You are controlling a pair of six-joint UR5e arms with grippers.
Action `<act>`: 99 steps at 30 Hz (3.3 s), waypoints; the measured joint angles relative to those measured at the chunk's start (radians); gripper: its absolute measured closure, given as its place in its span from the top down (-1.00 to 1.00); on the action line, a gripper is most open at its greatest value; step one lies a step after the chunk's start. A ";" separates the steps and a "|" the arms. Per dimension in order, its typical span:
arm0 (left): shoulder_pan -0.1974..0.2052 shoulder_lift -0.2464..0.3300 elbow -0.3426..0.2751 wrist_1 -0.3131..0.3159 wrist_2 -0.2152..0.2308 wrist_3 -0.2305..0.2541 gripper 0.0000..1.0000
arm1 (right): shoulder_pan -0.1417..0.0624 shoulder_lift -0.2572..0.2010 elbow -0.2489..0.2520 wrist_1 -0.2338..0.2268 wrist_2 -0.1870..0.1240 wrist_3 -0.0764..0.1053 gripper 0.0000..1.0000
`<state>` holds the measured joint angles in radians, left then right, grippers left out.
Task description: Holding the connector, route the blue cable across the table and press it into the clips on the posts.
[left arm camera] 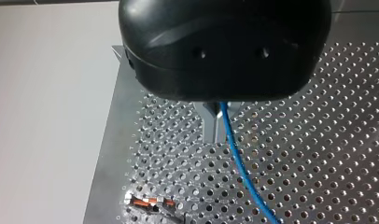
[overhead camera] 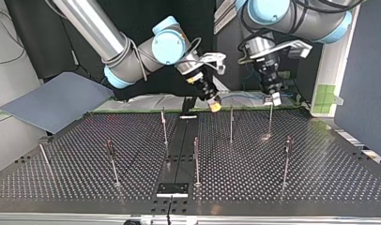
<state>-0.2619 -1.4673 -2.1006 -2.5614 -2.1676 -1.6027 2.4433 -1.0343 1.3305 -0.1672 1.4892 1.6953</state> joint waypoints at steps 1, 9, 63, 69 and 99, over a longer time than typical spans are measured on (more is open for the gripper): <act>0.003 0.000 0.002 -0.003 0.004 0.000 -1.00 | 0.001 0.000 -0.007 0.007 -0.004 0.000 -1.00; 0.030 0.000 0.031 -0.041 0.014 -0.008 -1.00 | 0.005 0.002 -0.075 0.074 -0.040 -0.010 -1.00; 0.224 -0.074 0.162 -0.046 0.196 -0.072 -1.00 | -0.010 0.164 -0.539 0.128 -0.076 -0.188 -1.00; 0.246 -0.075 0.163 -0.030 0.233 -0.081 -1.00 | -0.006 0.194 -0.587 0.127 -0.071 -0.195 -1.00; 0.305 -0.108 0.164 0.009 0.340 -0.132 -1.00 | -0.013 0.222 -0.575 0.139 -0.045 -0.178 -1.00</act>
<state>0.0434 -1.5754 -1.9370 -2.5520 -1.8274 -1.7349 2.4299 -0.8128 0.7552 -0.0278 1.4439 1.5170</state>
